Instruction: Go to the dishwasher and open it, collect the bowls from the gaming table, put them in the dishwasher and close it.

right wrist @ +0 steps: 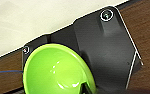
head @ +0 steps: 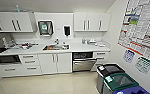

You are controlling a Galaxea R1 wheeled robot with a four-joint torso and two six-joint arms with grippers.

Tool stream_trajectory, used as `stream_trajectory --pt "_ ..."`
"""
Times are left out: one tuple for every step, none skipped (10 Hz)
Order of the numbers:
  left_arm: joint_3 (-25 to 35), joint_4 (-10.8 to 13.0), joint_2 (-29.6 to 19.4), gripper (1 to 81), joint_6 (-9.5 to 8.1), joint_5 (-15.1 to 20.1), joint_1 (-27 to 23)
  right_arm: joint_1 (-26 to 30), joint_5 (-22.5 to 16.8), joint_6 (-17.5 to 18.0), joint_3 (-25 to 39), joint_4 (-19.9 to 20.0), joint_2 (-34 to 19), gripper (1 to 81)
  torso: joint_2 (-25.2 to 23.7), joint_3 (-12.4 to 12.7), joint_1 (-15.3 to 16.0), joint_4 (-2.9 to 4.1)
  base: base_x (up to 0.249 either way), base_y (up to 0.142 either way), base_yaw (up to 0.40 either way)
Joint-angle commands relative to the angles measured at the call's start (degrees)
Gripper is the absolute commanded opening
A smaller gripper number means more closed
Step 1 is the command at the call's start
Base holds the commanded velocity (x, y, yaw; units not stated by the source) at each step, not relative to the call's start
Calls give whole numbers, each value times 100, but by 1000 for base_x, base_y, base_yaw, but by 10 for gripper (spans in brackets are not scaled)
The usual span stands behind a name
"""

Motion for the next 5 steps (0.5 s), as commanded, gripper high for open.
stream_trajectory --pt "12 0 -102 10 1 91 -278 290 -210 -12 21 -69 -20 10 0 0 1 0 134 0 0" --pt "12 0 -102 10 1 91 -278 290 -210 -12 21 -69 -20 10 0 0 1 0 134 0 0" --pt "12 0 -110 10 1 91 -278 290 -210 -12 21 -69 -20 10 0 0 1 0 134 0 0" --pt "12 0 -110 10 1 91 -269 290 -210 -12 21 -69 -20 10 0 0 1 0 134 0 0" --pt "12 -9 -110 10 1 91 -269 290 -210 -12 21 -69 -20 10 0 0 1 0 134 0 0"
